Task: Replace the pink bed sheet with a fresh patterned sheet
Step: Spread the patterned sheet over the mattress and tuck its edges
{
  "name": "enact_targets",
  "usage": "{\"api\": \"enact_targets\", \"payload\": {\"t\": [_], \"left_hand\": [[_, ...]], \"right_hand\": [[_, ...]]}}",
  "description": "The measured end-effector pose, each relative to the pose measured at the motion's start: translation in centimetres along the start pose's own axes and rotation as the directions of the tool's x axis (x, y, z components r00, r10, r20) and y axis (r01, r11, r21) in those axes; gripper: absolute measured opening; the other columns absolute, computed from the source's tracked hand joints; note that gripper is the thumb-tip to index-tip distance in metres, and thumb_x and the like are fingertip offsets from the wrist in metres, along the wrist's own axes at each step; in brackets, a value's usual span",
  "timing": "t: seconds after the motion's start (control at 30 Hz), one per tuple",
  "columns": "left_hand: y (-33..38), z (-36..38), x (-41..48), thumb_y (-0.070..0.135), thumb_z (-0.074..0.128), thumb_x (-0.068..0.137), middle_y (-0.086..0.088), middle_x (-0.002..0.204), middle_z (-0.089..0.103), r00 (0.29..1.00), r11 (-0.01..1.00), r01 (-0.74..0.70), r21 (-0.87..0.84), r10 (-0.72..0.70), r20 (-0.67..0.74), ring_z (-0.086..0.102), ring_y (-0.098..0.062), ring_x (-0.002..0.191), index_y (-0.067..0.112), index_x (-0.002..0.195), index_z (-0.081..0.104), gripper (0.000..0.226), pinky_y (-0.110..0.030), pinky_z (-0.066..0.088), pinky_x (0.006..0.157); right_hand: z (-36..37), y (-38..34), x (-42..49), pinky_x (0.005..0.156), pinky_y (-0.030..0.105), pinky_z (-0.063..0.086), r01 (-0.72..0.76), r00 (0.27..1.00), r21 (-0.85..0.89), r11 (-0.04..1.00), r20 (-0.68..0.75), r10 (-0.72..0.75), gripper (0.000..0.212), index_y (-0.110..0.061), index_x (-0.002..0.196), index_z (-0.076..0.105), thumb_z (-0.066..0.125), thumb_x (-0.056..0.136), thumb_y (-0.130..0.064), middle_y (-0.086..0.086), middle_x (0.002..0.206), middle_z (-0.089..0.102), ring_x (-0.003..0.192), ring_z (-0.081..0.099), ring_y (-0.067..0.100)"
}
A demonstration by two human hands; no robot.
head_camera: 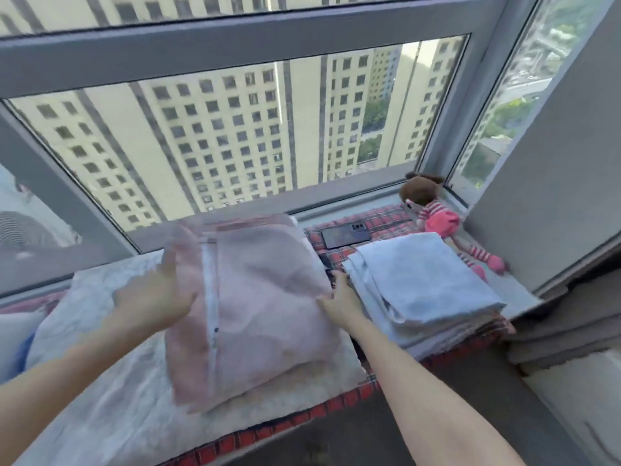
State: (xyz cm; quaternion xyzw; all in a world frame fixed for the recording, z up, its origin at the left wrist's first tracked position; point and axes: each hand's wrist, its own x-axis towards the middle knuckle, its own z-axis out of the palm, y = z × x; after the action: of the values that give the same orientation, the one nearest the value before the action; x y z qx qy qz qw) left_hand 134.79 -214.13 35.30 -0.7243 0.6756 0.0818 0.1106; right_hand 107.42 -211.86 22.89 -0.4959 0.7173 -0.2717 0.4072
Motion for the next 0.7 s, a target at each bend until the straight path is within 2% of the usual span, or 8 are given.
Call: {"api": "enact_targets", "payload": {"t": [0.07, 0.17, 0.23, 0.3, 0.43, 0.53, 0.6, 0.7], "left_hand": [[2.7, 1.7, 2.7, 0.056, 0.047, 0.087, -0.006, 0.140, 0.041, 0.993, 0.988, -0.108, 0.112, 0.113, -0.044, 0.048, -0.033, 0.119, 0.030, 0.148, 0.009, 0.076, -0.042, 0.043, 0.092], [9.4, 5.7, 5.0, 0.053, 0.042, 0.092, -0.008, 0.147, 0.033, 0.934, 0.915, -0.350, 0.201, 0.325, 0.148, 0.035, -0.029, 0.132, 0.031, 0.147, 0.022, 0.063, -0.040, 0.035, 0.103], [14.5, 7.3, 6.0, 0.049, 0.042, 0.093, -0.010, 0.139, 0.040, 0.895, 0.873, -0.438, 0.214, 0.401, 0.197, 0.039, -0.029, 0.128, 0.029, 0.145, 0.029, 0.057, -0.039, 0.033, 0.102], [18.0, 8.3, 6.5, 0.044, 0.042, 0.094, -0.011, 0.135, 0.043, 0.874, 0.864, -0.482, 0.146, 0.461, 0.154, 0.042, -0.031, 0.125, 0.025, 0.141, 0.035, 0.051, -0.040, 0.033, 0.102], [25.3, 10.2, 7.2, 0.042, 0.043, 0.094, -0.008, 0.122, 0.052, 0.807, 0.810, -0.586, -0.002, 0.584, 0.086, 0.050, -0.027, 0.113, 0.020, 0.131, 0.045, 0.043, -0.036, 0.040, 0.089], [30.6, 12.3, 8.4, 0.043, 0.045, 0.094, -0.006, 0.117, 0.056, 0.794, 0.800, -0.588, -0.121, 0.599, 0.105, 0.053, -0.024, 0.109, 0.018, 0.133, 0.045, 0.047, -0.034, 0.046, 0.085], [32.0, 13.6, 8.6, 0.047, 0.047, 0.093, -0.006, 0.128, 0.053, 0.795, 0.801, -0.579, -0.150, 0.596, 0.114, 0.050, -0.024, 0.118, 0.017, 0.139, 0.041, 0.055, -0.034, 0.045, 0.092], [35.6, 16.9, 8.4, 0.056, 0.048, 0.090, -0.003, 0.142, 0.043, 0.774, 0.789, -0.600, -0.132, 0.614, 0.152, 0.038, -0.021, 0.131, 0.020, 0.142, 0.036, 0.064, -0.033, 0.036, 0.104]], "right_hand": [[1.1, 2.5, 1.1, 0.073, 0.032, 0.046, -0.062, 0.984, -0.169, 0.984, 0.157, 0.089, 0.058, -0.018, 0.139, 0.036, 0.055, 0.084, -0.015, 0.010, 0.117, 0.060, 0.098, 0.059, 0.028], [-0.4, 4.4, 1.3, 0.081, 0.031, 0.047, -0.090, 0.976, -0.192, 0.977, 0.177, 0.124, 0.046, -0.021, 0.135, 0.045, 0.053, 0.091, -0.027, 0.003, 0.122, 0.059, 0.106, 0.057, 0.021], [-3.5, 6.6, 2.0, 0.087, 0.031, 0.047, -0.136, 0.985, -0.248, 0.959, 0.071, 0.158, 0.038, -0.021, 0.129, 0.052, 0.051, 0.093, -0.032, 0.001, 0.116, 0.063, 0.106, 0.057, 0.020], [-6.8, 9.1, 2.3, 0.088, 0.031, 0.045, -0.239, 0.970, -0.257, 0.936, -0.110, 0.217, 0.035, -0.018, 0.126, 0.054, 0.051, 0.093, -0.030, 0.003, 0.119, 0.063, 0.109, 0.057, 0.023], [-14.2, 15.8, 2.0, 0.087, 0.037, 0.044, -0.516, 0.832, -0.222, 0.827, -0.357, 0.424, 0.055, -0.013, 0.135, 0.042, 0.056, 0.090, -0.040, 0.010, 0.133, 0.052, 0.117, 0.053, 0.032], [-18.6, 20.7, 3.2, 0.084, 0.041, 0.045, -0.642, 0.739, -0.203, 0.739, -0.421, 0.526, 0.071, -0.013, 0.139, 0.035, 0.062, 0.084, -0.050, 0.015, 0.134, 0.047, 0.118, 0.050, 0.036], [-19.9, 22.4, 4.3, 0.089, 0.042, 0.044, -0.658, 0.729, -0.216, 0.722, -0.424, 0.538, 0.083, -0.013, 0.140, 0.031, 0.065, 0.077, -0.056, 0.016, 0.136, 0.044, 0.122, 0.045, 0.037], [-22.7, 26.4, 7.7, 0.100, 0.043, 0.039, -0.675, 0.721, -0.216, 0.706, -0.401, 0.566, 0.102, -0.015, 0.145, 0.023, 0.069, 0.068, -0.063, 0.016, 0.140, 0.042, 0.127, 0.041, 0.035]]}}
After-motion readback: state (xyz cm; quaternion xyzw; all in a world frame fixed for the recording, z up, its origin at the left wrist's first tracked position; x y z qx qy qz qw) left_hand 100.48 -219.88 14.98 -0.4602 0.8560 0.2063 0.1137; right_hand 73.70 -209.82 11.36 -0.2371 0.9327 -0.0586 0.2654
